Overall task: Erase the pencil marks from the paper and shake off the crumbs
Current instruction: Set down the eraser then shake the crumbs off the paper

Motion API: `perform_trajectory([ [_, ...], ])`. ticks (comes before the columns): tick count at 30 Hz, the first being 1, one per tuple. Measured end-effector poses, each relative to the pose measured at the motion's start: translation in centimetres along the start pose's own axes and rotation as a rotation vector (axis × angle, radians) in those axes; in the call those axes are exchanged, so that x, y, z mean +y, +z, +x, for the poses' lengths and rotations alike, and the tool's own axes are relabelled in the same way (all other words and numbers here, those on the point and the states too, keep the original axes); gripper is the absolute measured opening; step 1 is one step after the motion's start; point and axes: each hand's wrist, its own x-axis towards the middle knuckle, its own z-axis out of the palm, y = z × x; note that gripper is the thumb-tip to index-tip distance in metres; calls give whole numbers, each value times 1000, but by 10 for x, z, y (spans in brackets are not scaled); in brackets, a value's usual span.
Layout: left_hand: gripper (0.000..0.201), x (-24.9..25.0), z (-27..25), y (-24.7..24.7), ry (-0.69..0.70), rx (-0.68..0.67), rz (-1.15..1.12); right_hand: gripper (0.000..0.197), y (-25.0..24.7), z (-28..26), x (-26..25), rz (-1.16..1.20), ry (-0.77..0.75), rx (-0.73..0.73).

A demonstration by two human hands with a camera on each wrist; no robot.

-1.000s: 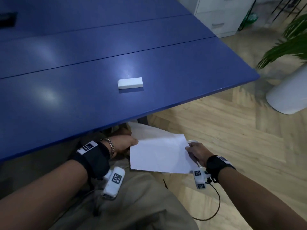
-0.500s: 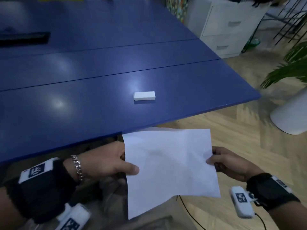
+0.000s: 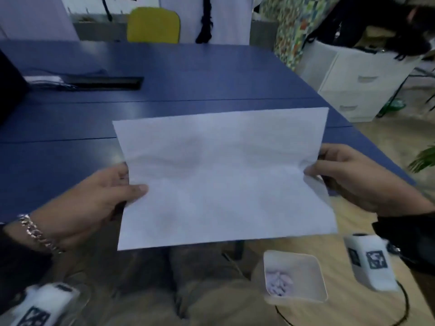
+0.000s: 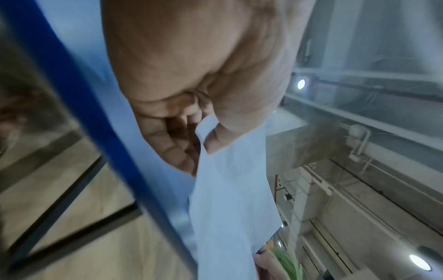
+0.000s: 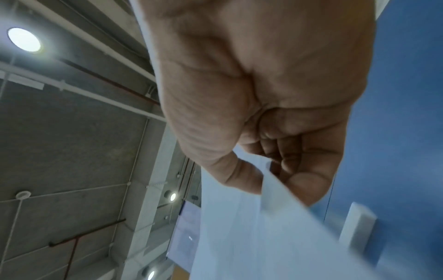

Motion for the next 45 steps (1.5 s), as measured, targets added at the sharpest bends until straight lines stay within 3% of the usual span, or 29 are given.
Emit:
perform_trajectory([
  [3, 42, 19, 23, -40, 92, 206, 187, 36, 34, 39, -13, 31, -44, -45],
  [5, 67, 31, 36, -68, 123, 395, 397, 37, 59, 56, -12, 154, -52, -58],
  [6, 78, 36, 38, -78, 161, 491, 558, 36, 73, 62, -12, 222, -51, -31],
  [8, 82, 34, 38, -83, 308, 601, 793, 30, 100, 68, -6, 334, -53, 71],
  [9, 78, 30, 35, -76, 379, 579, 840, 25, 113, 68, -2, 363, -53, 132],
  [11, 77, 15, 29, -53, 406, 402, 906, 22, 138, 65, 8, 412, -33, 221],
  [13, 87, -3, 33, -31, 288, 213, 1005, 26, 163, 58, 13, 501, 0, 219],
  [15, 98, -16, 47, -24, 149, 114, 1111, 30, 183, 50, 15, 507, 35, 125],
  [20, 113, -31, 75, -41, -63, -3, 1372, 39, 183, 17, 5, 22, 145, -311],
  [22, 137, -30, 78, -52, -85, -94, 1400, 42, 168, 9, -5, -196, 63, -303],
  [24, 156, -25, 78, -62, -100, -149, 1355, 43, 156, 7, -14, -257, -76, -151],
  [26, 149, -20, 82, -66, -121, -172, 1317, 34, 154, 14, -18, -370, -270, -2],
  [28, 123, -14, 85, -66, -140, -177, 1307, 28, 159, 27, -15, -652, -373, -18],
  [30, 111, -13, 87, -65, -140, -178, 1298, 47, 168, 43, -3, -872, -369, -107],
  [32, 115, -14, 88, -68, -123, -180, 1286, 57, 176, 52, 7, -960, -341, -152],
  [35, 152, -19, 88, -75, -68, -154, 1243, 59, 183, 55, 14, -1023, -348, -172],
  [37, 158, -21, 83, -78, -21, -114, 1175, 61, 182, 54, 16, -1008, -345, -158],
  [41, 126, -32, 75, -89, 23, -13, 1065, 66, 179, 56, 21, -976, -325, -166],
  [45, 112, -49, 67, -99, 24, 45, 1032, 72, 179, 57, 28, -954, -321, -154],
])
